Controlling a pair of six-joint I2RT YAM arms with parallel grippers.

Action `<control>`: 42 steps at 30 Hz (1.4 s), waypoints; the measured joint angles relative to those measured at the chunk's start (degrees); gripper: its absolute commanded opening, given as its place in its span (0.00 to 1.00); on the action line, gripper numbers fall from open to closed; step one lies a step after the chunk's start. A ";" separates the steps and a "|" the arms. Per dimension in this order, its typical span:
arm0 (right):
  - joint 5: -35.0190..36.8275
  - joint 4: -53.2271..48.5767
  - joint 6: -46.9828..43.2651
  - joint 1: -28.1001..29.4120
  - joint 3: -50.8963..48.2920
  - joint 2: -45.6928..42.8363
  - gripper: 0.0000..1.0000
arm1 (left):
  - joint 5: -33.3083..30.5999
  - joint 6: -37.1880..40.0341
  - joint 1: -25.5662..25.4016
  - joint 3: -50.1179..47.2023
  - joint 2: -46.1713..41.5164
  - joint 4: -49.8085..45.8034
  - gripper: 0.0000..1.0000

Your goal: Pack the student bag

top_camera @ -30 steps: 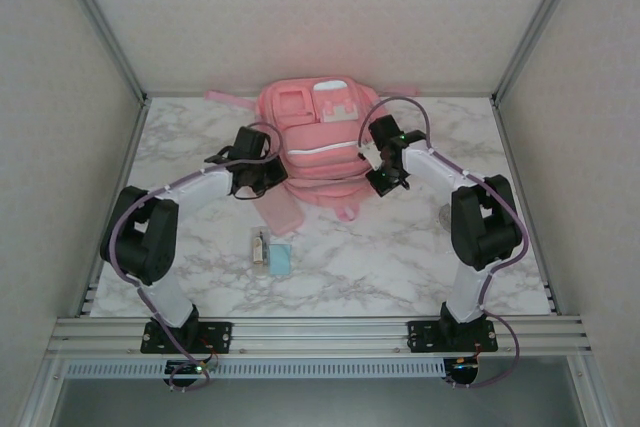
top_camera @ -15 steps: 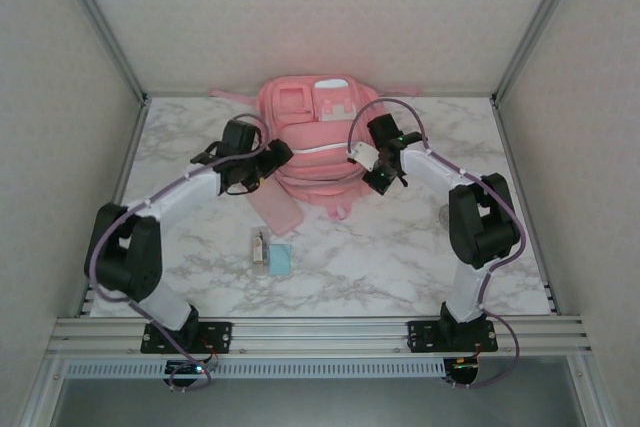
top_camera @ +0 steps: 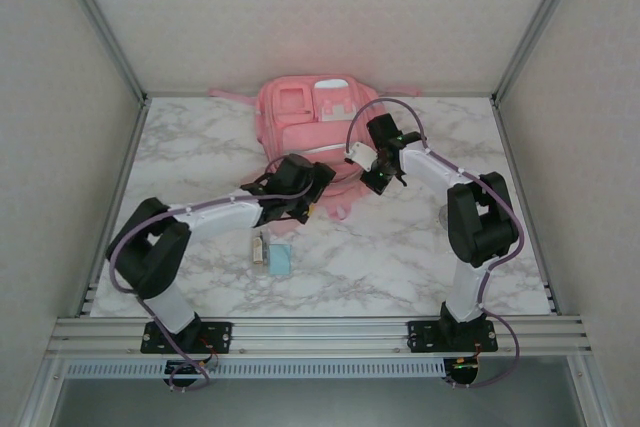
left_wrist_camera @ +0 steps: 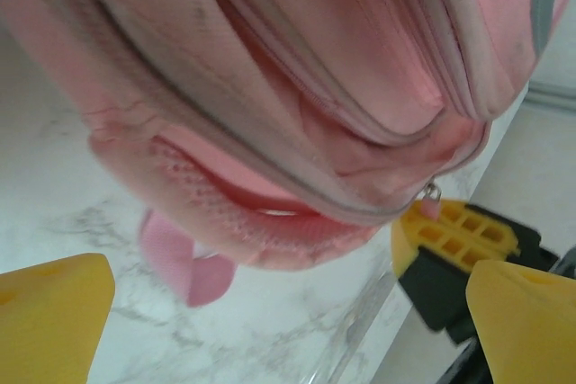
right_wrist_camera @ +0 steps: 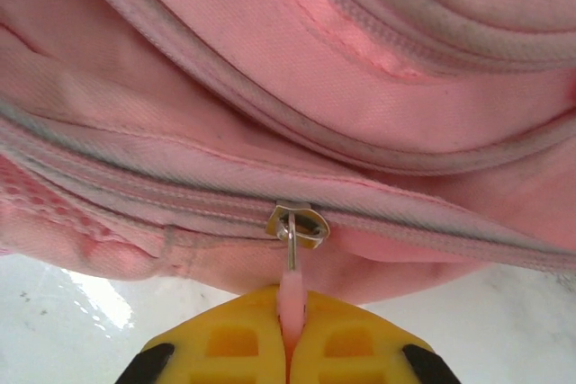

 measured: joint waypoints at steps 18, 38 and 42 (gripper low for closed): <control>-2.60 -6.99 -0.04 -3.17 6.40 3.67 0.00 | -4.96 -7.58 -0.79 9.22 14.16 1.14 0.00; -7.65 -17.14 -0.24 -5.60 15.91 10.82 0.00 | -2.86 -1.66 -0.66 -0.55 5.75 6.36 0.00; -11.04 -16.61 1.18 -5.57 11.08 6.99 0.00 | -3.02 0.28 -0.28 -2.36 4.17 5.90 0.00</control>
